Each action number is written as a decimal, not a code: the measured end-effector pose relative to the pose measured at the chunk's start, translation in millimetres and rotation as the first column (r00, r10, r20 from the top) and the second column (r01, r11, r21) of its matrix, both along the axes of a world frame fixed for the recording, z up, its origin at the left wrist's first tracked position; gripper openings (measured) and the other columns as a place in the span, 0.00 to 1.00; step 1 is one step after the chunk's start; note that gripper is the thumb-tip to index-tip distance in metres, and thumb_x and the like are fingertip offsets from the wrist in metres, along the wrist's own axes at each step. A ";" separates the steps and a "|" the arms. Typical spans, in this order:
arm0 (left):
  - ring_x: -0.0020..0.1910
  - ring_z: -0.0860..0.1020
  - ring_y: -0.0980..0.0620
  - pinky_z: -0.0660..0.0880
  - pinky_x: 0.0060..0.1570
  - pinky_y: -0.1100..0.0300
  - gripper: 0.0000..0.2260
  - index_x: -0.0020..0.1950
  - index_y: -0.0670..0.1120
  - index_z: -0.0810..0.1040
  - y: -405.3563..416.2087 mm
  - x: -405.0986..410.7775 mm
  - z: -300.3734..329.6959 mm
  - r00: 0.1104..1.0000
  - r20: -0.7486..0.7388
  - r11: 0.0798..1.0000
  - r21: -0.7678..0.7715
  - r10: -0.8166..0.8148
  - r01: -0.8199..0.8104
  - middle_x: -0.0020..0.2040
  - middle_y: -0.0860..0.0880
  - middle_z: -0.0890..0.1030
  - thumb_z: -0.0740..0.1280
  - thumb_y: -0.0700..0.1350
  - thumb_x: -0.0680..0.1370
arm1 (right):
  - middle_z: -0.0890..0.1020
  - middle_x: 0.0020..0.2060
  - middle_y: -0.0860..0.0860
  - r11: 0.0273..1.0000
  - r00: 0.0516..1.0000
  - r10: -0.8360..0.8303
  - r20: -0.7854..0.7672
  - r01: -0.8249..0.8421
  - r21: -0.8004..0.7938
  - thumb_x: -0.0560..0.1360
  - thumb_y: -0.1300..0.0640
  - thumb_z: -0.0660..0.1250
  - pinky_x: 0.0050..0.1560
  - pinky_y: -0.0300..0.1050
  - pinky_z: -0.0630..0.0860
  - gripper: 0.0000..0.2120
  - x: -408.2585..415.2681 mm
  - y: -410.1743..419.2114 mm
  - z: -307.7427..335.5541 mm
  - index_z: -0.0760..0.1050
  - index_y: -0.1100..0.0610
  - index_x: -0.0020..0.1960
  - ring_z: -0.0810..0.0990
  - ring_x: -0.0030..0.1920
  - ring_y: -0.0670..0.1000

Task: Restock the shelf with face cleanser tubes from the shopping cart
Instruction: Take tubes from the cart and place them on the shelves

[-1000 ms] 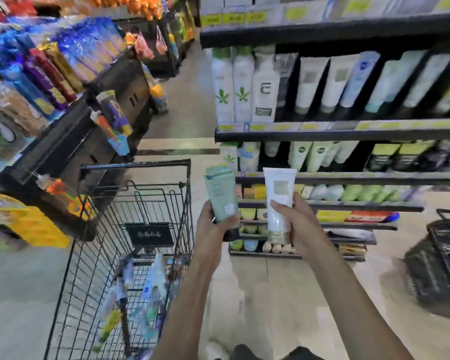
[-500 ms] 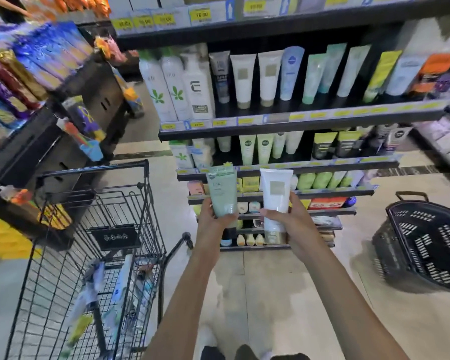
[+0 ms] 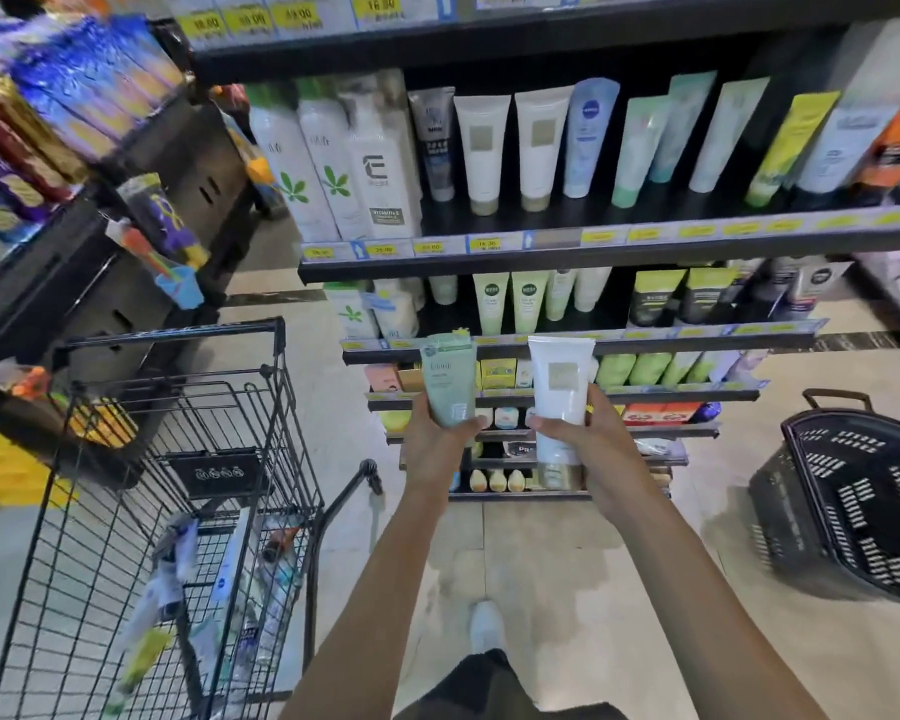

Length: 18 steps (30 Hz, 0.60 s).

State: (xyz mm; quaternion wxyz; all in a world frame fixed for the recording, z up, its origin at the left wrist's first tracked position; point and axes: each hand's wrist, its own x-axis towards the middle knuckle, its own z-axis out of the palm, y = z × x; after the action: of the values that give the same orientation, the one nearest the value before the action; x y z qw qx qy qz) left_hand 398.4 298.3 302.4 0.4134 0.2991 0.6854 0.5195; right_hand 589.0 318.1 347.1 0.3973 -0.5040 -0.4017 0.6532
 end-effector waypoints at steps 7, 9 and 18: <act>0.55 0.81 0.50 0.75 0.43 0.67 0.29 0.68 0.47 0.71 53.0 -19.2 -17.3 0.994 -0.098 0.998 -0.034 0.046 -0.050 0.58 0.51 0.81 0.79 0.41 0.71 | 0.86 0.55 0.55 0.999 0.999 -0.011 0.031 0.012 -0.034 0.70 0.65 0.79 0.46 0.58 0.84 0.27 -14.8 40.3 -3.6 0.74 0.50 0.65 0.87 0.52 0.59; 0.56 0.81 0.48 0.76 0.45 0.63 0.27 0.66 0.47 0.71 69.4 -27.7 -24.5 0.992 -0.115 0.997 -0.053 0.044 -0.051 0.58 0.50 0.81 0.79 0.42 0.71 | 0.86 0.54 0.55 0.999 0.999 -0.020 0.029 0.021 -0.041 0.72 0.66 0.78 0.39 0.54 0.84 0.27 -21.5 49.8 -1.8 0.74 0.51 0.66 0.88 0.46 0.54; 0.56 0.78 0.52 0.77 0.50 0.61 0.24 0.65 0.49 0.73 138.5 -54.1 -41.2 0.981 -0.186 0.998 0.042 0.053 -0.046 0.57 0.52 0.80 0.78 0.42 0.73 | 0.88 0.50 0.52 0.999 0.998 -0.028 0.055 0.031 -0.044 0.73 0.67 0.76 0.45 0.53 0.81 0.25 -35.1 77.9 -4.9 0.74 0.52 0.66 0.88 0.43 0.51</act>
State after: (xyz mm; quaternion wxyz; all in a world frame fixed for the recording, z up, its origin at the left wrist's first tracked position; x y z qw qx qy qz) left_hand 344.3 436.8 261.1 0.3282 0.3371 0.7185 0.5122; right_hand 553.9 396.0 342.2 0.3845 -0.5362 -0.3901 0.6423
